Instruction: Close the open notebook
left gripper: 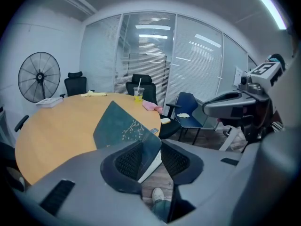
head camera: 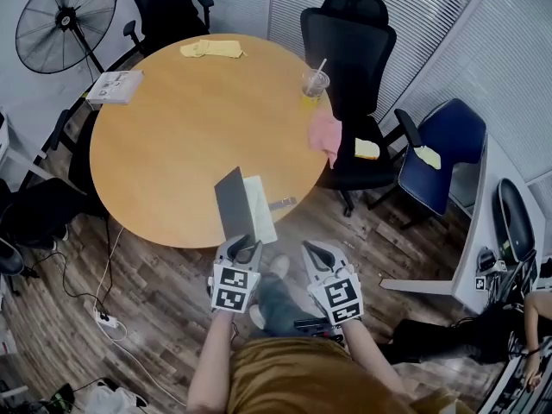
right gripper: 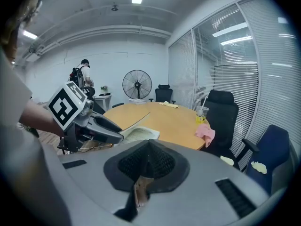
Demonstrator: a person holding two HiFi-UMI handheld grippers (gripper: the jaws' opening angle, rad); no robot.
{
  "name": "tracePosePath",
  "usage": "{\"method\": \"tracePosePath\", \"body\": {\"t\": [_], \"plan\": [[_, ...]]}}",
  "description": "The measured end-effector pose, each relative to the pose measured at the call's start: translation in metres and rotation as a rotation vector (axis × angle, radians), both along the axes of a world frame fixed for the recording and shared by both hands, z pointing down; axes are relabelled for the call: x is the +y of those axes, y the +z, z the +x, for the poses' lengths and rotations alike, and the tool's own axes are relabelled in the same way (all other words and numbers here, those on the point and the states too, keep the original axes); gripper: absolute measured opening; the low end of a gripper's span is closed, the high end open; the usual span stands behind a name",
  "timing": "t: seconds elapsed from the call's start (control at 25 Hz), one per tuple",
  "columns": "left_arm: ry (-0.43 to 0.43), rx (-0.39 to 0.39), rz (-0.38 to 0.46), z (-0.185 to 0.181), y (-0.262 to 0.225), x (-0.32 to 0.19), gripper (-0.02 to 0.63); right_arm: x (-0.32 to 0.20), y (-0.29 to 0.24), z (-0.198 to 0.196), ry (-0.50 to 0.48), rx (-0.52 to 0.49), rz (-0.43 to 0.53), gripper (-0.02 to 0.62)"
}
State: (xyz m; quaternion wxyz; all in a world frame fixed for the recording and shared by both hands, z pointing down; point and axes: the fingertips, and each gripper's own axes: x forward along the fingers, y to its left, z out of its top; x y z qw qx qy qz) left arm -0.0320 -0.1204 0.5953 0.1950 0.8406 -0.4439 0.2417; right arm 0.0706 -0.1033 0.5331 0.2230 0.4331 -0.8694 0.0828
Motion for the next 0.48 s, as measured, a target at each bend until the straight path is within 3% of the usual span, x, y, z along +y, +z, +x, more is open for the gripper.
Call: {"method": "tracePosePath", "body": {"t": [0.48], "plan": [[0.103,-0.013,-0.068,0.036,0.037,-0.006,0.157,-0.027,0.013,0.018,0.038,0.005,-0.039,0.011]]}}
